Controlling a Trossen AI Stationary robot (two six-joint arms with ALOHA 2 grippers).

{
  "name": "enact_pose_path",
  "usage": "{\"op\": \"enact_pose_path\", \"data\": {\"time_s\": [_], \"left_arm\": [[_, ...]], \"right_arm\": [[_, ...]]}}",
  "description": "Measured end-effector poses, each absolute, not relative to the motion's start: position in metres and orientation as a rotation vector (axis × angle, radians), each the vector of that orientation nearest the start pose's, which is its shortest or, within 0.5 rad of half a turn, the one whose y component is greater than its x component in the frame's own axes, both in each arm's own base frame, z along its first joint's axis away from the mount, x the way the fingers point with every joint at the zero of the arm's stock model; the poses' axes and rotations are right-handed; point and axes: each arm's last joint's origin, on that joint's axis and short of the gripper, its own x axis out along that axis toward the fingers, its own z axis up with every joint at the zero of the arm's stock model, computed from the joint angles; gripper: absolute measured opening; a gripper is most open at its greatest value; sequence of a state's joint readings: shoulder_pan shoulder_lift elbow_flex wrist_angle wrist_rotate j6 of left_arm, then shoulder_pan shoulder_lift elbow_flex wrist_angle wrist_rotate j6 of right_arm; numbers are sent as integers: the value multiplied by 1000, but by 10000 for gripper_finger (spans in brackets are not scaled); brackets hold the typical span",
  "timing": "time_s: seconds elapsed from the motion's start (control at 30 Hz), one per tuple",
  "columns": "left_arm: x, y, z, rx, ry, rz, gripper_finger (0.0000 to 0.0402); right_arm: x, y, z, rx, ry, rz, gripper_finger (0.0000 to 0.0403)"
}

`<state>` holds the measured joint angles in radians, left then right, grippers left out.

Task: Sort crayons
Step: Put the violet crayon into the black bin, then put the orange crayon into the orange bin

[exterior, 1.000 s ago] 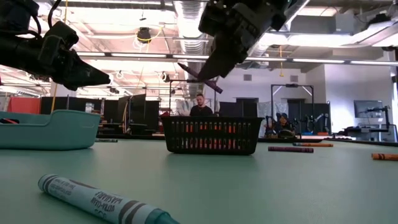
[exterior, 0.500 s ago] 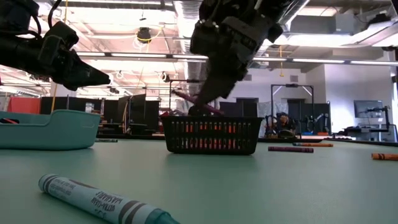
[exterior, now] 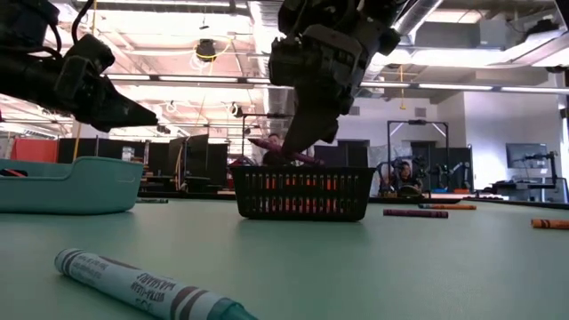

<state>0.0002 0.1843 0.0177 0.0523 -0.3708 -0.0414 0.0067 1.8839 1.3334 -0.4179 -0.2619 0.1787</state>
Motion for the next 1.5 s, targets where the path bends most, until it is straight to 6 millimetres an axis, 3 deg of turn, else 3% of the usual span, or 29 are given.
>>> {"op": "enact_pose_path", "data": {"time_s": [0.27, 0.63, 0.93, 1.5], "left_arm": [[106, 10, 160, -20, 105, 372, 129], [106, 10, 160, -20, 105, 372, 129], [106, 10, 160, -20, 105, 372, 129], [106, 10, 160, -20, 106, 372, 129]], "right_arm": [[393, 10, 197, 323, 1027, 134, 21], [390, 2, 195, 332, 1053, 109, 97], [390, 7, 193, 124, 1057, 33, 97], [382, 12, 179, 31, 1089, -94, 97]]}}
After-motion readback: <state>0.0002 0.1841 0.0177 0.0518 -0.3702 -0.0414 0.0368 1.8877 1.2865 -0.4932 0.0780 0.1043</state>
